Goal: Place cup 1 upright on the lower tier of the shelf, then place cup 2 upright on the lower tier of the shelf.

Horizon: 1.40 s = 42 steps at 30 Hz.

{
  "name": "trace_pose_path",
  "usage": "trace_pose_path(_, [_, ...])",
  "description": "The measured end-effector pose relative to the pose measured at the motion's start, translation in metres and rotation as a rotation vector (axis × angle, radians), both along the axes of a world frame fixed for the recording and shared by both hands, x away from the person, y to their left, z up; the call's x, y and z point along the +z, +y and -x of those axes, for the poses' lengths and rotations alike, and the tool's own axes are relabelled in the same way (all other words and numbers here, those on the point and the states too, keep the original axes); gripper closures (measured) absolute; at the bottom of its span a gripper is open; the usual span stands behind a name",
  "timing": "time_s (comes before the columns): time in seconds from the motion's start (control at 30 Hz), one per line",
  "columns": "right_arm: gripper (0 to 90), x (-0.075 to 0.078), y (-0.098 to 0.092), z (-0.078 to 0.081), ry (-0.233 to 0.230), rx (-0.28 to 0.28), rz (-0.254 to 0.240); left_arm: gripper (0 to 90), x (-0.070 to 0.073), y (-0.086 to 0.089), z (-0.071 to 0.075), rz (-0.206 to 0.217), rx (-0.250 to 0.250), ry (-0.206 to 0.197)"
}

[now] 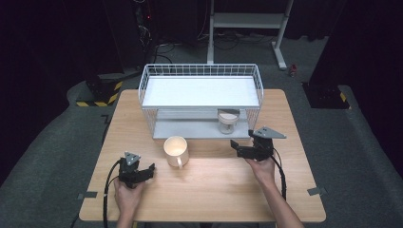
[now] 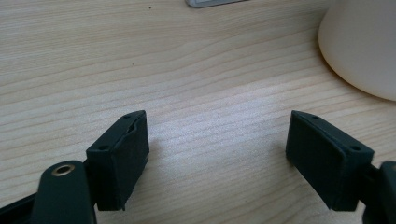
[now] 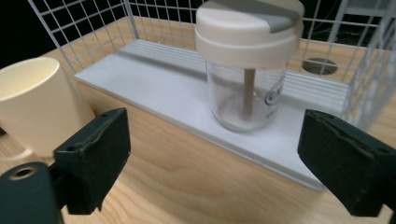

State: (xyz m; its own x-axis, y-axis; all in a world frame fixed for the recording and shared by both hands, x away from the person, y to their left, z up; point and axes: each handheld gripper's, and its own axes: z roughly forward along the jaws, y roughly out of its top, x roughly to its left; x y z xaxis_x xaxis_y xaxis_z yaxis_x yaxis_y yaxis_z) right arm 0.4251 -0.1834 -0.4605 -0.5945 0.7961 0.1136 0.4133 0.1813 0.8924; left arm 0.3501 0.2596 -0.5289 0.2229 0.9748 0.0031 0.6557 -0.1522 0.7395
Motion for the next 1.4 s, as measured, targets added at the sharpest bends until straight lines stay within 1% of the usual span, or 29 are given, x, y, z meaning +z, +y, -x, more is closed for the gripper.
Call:
trace_pose_path(0.03, [12.0,-0.001,-0.005,0.004,0.009,-0.004,-0.001,21.7,0.000,0.000,0.000,0.000,0.000,0.000])
trace_pose_path(0.07, [12.0,-0.001,-0.005,0.004,0.009,-0.004,-0.001,21.7,0.000,0.000,0.000,0.000,0.000,0.000])
trace_pose_path(0.1, [12.2,-0.004,-0.011,0.007,0.024,-0.005,0.010,21.7,0.000,0.000,0.000,0.000,0.000,0.000])
trace_pose_path(0.13, [12.2,-0.004,-0.011,0.007,0.024,-0.005,0.010,21.7,0.000,0.000,0.000,0.000,0.000,0.000])
trace_pose_path(0.17, [12.8,-0.008,-0.017,0.011,0.033,-0.010,0.010,21.7,0.000,0.000,0.000,0.000,0.000,0.000])
trace_pose_path(0.23, [12.8,-0.009,-0.020,0.013,0.041,-0.017,0.009,21.7,0.000,0.000,0.000,0.000,0.000,0.000])
trace_pose_path(0.33, [13.3,-0.013,-0.030,0.019,0.031,-0.031,0.026,21.7,0.000,0.000,0.000,0.000,0.000,0.000])
trace_pose_path(0.43, [14.2,-0.017,-0.038,0.025,0.040,-0.043,0.034,21.7,0.000,0.000,0.000,0.000,0.000,0.000])
trace_pose_path(0.53, [15.1,-0.021,-0.046,0.029,0.067,-0.040,0.029,21.7,0.000,0.000,0.000,-0.001,0.000,0.000])
trace_pose_path(0.63, [20.4,-0.026,-0.055,0.033,0.094,-0.033,0.026,21.7,0.000,0.000,0.000,-0.002,0.001,0.000])
trace_pose_path(0.7, [22.3,-0.030,-0.060,0.038,0.102,-0.050,0.051,21.7,0.000,0.000,0.000,-0.003,0.001,-0.001])
trace_pose_path(0.73, [23.2,-0.033,-0.063,0.040,0.106,-0.048,0.064,21.7,0.000,0.000,0.000,-0.003,0.001,-0.001])
trace_pose_path(0.77, [23.1,-0.036,-0.066,0.042,0.123,-0.056,0.077,21.7,0.000,0.000,0.000,-0.003,0.001,-0.001])
trace_pose_path(0.8, [23.1,-0.039,-0.069,0.043,0.127,-0.065,0.099,21.7,0.000,0.000,0.000,-0.002,0.002,0.001])
trace_pose_path(0.83, [23.0,-0.045,-0.076,0.046,0.146,-0.086,0.110,21.6,0.000,0.000,0.001,-0.001,0.005,-0.003])
trace_pose_path(0.87, [23.0,-0.045,-0.076,0.046,0.146,-0.086,0.110,21.5,0.000,0.000,0.001,-0.001,0.005,-0.003])
trace_pose_path(0.93, [22.8,-0.049,-0.082,0.048,0.167,-0.108,0.121,21.3,0.000,-0.002,0.002,0.001,0.016,-0.003])
trace_pose_path(0.97, [22.7,-0.052,-0.087,0.050,0.172,-0.128,0.129,20.3,0.000,-0.002,0.002,0.000,0.021,0.000])
trace_pose_path(1.0, [22.7,-0.052,-0.087,0.050,0.172,-0.128,0.129,20.3,0.000,-0.003,0.002,0.000,0.026,0.002])
trace_pose_path(1.1, [22.5,-0.056,-0.091,0.050,0.178,-0.147,0.157,16.6,0.000,-0.005,0.001,-0.003,0.029,0.009])
trace_pose_path(1.13, [22.4,-0.058,-0.090,0.051,0.187,-0.154,0.161,16.2,0.000,-0.005,0.001,-0.003,0.030,0.010])
trace_pose_path(1.23, [22.0,-0.061,-0.089,0.050,0.183,-0.154,0.205,15.3,0.000,-0.005,0.001,-0.009,0.024,0.010])
trace_pose_path(1.27, [22.4,-0.061,-0.088,0.050,0.179,-0.152,0.209,15.0,0.000,-0.005,0.000,-0.008,0.024,0.009])
trace_pose_path(1.3, [24.3,-0.061,-0.088,0.050,0.179,-0.152,0.204,15.0,0.000,-0.004,0.001,-0.011,0.014,0.009])
trace_pose_path(1.33, [24.3,-0.061,-0.088,0.050,0.179,-0.152,0.204,15.0,0.000,-0.004,0.001,-0.011,0.014,0.009])
trace_pose_path(1.37, [25.9,-0.062,-0.088,0.048,0.192,-0.151,0.220,15.2,0.000,-0.004,0.001,-0.008,0.008,0.007])
trace_pose_path(1.4, [25.9,-0.062,-0.088,0.048,0.192,-0.151,0.220,15.2,0.000,-0.003,0.002,-0.010,-0.006,0.012])
